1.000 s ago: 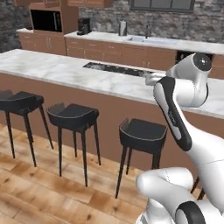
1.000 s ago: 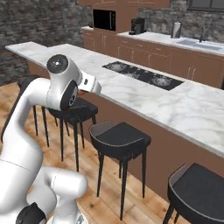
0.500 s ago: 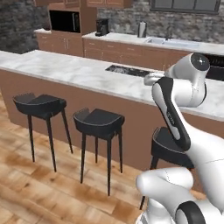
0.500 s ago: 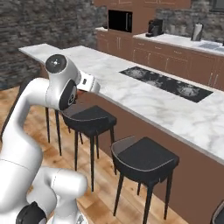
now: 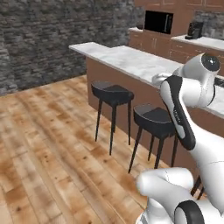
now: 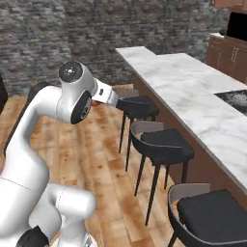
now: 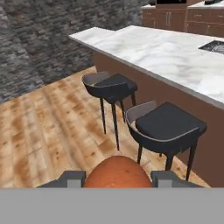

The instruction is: Pick the egg and butter from the fridge and place them by the bowl for mixing.

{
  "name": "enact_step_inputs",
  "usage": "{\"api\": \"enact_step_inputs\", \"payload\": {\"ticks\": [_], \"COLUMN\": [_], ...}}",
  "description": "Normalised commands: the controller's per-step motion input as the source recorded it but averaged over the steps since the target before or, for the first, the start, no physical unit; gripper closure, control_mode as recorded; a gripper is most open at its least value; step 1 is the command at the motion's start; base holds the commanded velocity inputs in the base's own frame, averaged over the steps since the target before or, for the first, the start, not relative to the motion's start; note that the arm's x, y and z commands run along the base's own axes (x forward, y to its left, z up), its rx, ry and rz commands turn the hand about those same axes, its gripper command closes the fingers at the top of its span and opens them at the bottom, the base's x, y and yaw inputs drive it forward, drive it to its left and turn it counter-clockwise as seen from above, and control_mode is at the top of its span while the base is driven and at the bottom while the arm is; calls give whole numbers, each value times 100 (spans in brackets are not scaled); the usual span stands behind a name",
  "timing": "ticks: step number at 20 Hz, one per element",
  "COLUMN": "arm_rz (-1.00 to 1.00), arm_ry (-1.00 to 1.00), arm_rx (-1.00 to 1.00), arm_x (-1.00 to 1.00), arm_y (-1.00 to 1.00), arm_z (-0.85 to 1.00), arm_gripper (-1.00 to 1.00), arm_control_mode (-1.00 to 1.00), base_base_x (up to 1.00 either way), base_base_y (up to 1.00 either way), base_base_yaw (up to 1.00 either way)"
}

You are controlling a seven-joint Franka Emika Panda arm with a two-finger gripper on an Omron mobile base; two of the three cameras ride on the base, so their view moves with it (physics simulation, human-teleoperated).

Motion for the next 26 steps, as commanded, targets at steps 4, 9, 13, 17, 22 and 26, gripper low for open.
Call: {"api": "enact_step_inputs", "payload": {"ticks": [4, 9, 13, 17, 22, 26], "arm_rz": [0, 0, 0, 0, 0, 0], "arm_ry": [0, 0, 0, 0, 0, 0], "arm_rx": [0, 0, 0, 0, 0, 0], "arm_x": [0, 0, 0, 0, 0, 0], "arm_y": [0, 0, 0, 0, 0, 0], "arm_z": [0, 0, 0, 0, 0, 0], "arm_gripper": [100, 100, 100, 100, 100, 100], "arm_control_mode": [100, 100, 100, 100, 100, 100], "base_base_x": [11, 27, 69, 90, 91, 91], "base_base_y": [9, 9, 11, 15, 16, 16], "base_base_yaw": [75, 63, 33, 14, 12, 10]}}
